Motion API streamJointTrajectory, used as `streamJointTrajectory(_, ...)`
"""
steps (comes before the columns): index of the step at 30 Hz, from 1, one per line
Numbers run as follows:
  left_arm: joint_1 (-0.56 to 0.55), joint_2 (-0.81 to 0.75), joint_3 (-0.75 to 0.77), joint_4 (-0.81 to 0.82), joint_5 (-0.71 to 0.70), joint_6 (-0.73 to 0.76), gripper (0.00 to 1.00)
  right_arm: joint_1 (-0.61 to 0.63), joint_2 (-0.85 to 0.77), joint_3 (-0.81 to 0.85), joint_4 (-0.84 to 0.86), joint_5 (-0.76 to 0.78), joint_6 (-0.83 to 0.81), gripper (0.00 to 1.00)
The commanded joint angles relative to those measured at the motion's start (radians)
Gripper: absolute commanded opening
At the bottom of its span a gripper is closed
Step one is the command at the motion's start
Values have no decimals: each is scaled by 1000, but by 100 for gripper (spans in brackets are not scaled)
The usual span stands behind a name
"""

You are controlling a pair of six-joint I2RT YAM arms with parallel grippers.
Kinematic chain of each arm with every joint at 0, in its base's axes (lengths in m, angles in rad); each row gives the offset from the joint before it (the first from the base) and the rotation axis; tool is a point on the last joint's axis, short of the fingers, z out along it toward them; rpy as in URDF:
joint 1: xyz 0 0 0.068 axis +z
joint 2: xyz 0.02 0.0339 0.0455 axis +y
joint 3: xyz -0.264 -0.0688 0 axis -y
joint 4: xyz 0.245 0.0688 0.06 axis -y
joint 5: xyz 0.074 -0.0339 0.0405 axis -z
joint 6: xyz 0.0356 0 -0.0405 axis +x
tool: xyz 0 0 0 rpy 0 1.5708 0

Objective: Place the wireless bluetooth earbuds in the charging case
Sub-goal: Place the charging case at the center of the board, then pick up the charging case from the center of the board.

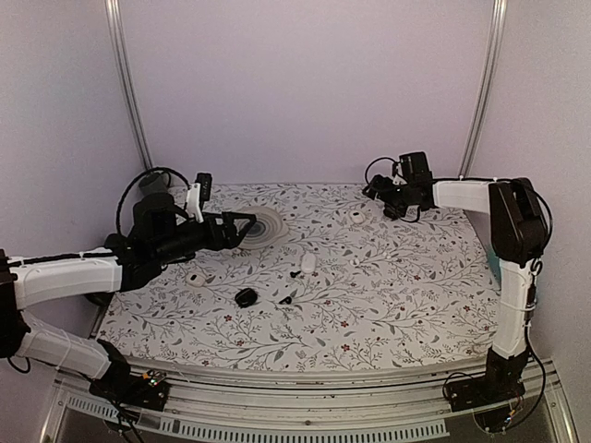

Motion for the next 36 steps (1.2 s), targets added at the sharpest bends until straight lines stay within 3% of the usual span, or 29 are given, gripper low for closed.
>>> streamJointTrajectory(1,11,18,17,36,16,4,96,8,-145,-109,49,40,-41,99)
streamJointTrajectory(12,13,67,30,44,28,2,96,102,-367,-343,47,97,-115,99)
streamJointTrajectory(17,13,99,44,8,11,-10,96,190,-390,-414,31,99,-110,99)
streamJointTrajectory(27,15,122,43,-8,-4,-34,96,360,-309,-376,-33,149,-47,98)
streamJointTrajectory(36,22,127,43,-17,10,-41,96,453,-136,-166,-167,252,-43,78)
